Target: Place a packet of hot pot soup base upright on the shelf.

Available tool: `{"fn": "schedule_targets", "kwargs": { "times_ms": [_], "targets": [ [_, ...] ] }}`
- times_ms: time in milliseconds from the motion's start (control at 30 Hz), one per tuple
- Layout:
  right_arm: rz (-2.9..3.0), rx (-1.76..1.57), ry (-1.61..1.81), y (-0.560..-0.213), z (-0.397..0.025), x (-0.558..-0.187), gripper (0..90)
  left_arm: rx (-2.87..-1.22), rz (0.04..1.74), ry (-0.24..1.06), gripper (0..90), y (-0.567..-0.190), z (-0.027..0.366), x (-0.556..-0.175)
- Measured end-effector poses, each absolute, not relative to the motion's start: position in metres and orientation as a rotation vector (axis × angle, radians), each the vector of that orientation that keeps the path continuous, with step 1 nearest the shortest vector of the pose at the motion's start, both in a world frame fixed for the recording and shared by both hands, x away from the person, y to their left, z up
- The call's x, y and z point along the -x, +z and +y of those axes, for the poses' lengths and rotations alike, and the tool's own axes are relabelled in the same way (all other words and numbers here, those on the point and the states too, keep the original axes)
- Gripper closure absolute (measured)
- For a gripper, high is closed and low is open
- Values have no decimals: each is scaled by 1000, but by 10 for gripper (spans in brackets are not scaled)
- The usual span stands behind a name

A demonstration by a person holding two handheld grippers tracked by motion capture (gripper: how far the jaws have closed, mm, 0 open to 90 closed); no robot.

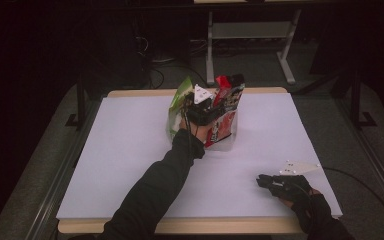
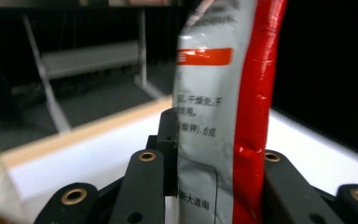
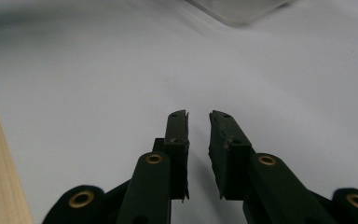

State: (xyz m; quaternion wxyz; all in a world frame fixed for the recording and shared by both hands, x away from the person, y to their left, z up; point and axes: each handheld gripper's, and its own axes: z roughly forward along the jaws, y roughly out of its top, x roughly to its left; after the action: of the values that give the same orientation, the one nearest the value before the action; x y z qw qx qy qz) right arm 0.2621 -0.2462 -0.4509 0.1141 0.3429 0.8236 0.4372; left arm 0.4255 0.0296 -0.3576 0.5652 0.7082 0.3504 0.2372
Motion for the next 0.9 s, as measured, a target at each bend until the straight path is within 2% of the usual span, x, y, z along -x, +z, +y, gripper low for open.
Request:
{"fn": "schedule_targets", "kwargs": {
  "times_ms": [167, 300, 400, 533, 633, 667, 733, 800, 900],
  "targets": [
    [2409, -978, 1291, -449, -246, -260, 764, -1487, 792, 513, 732, -366, 37, -428],
    [2402, -946, 1295, -449, -245, -260, 769, -1429, 724, 553, 729, -379, 37, -424],
    [2397, -920, 1307, -447, -243, -258, 768, -1395, 714, 520, 721, -390, 43, -421],
    [2393, -906, 1307, -447, -242, -257, 769, -1426, 695, 509, 708, -393, 46, -415],
    [2389, -900, 1311, -446, -243, -256, 768, -1526, 639, 490, 689, -390, 48, -413],
    [2387, -898, 1311, -446, -243, -256, 768, -1589, 625, 481, 650, -389, 47, -412],
    [2388, -909, 1308, -446, -244, -256, 764, -1689, 593, 554, 588, -388, 47, -409],
    [2389, -913, 1309, -447, -245, -256, 764, -1744, 582, 537, 531, -388, 51, -407],
    [2394, -915, 1301, -447, -244, -256, 760, -1788, 584, 501, 520, -389, 57, -404]
  ]
}}
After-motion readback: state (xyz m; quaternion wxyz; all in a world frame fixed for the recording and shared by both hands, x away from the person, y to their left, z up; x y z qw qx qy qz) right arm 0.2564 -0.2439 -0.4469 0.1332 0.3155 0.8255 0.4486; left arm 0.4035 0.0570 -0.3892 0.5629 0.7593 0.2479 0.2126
